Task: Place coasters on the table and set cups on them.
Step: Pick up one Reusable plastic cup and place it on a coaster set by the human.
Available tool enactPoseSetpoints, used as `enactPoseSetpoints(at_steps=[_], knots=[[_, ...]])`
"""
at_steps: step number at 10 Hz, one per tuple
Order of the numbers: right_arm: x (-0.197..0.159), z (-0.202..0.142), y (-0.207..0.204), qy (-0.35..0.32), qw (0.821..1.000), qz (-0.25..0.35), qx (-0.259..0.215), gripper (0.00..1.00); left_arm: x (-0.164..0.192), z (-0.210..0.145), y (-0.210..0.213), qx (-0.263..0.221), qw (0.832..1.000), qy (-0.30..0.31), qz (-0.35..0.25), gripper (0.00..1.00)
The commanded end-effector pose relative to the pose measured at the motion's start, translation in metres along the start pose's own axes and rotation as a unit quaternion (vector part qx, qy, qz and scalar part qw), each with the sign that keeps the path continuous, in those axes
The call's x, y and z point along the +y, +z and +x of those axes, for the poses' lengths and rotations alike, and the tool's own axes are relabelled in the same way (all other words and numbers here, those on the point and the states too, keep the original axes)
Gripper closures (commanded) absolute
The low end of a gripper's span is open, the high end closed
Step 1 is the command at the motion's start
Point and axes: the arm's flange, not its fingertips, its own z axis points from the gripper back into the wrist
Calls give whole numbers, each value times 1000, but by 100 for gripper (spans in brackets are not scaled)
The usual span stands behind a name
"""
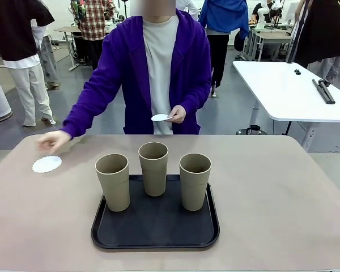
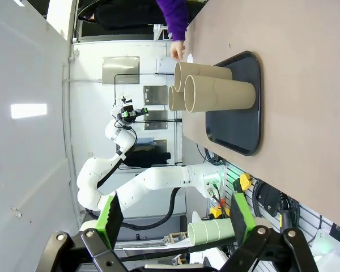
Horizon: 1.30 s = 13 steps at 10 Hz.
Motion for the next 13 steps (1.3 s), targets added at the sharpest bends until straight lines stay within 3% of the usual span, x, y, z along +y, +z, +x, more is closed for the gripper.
enactPoseSetpoints(at_steps=[1,8,9,11,13], knots=[[0,0,1,3,1000,6,0,0,1,-1,2,-5,1000,-6,-12,0],[0,0,1,3,1000,6,0,0,0,0,0,0,1000,0,0,0],[0,0,1,3,1000,6,0,0,-9,-6,-1,21,989,-132,56,0],[0,0,1,3,1000,6,0,0,-40,21,-20,61,956,-240,156,0],[0,0,1,3,1000,6,0,0,-76,49,-47,138,897,-360,216,0]])
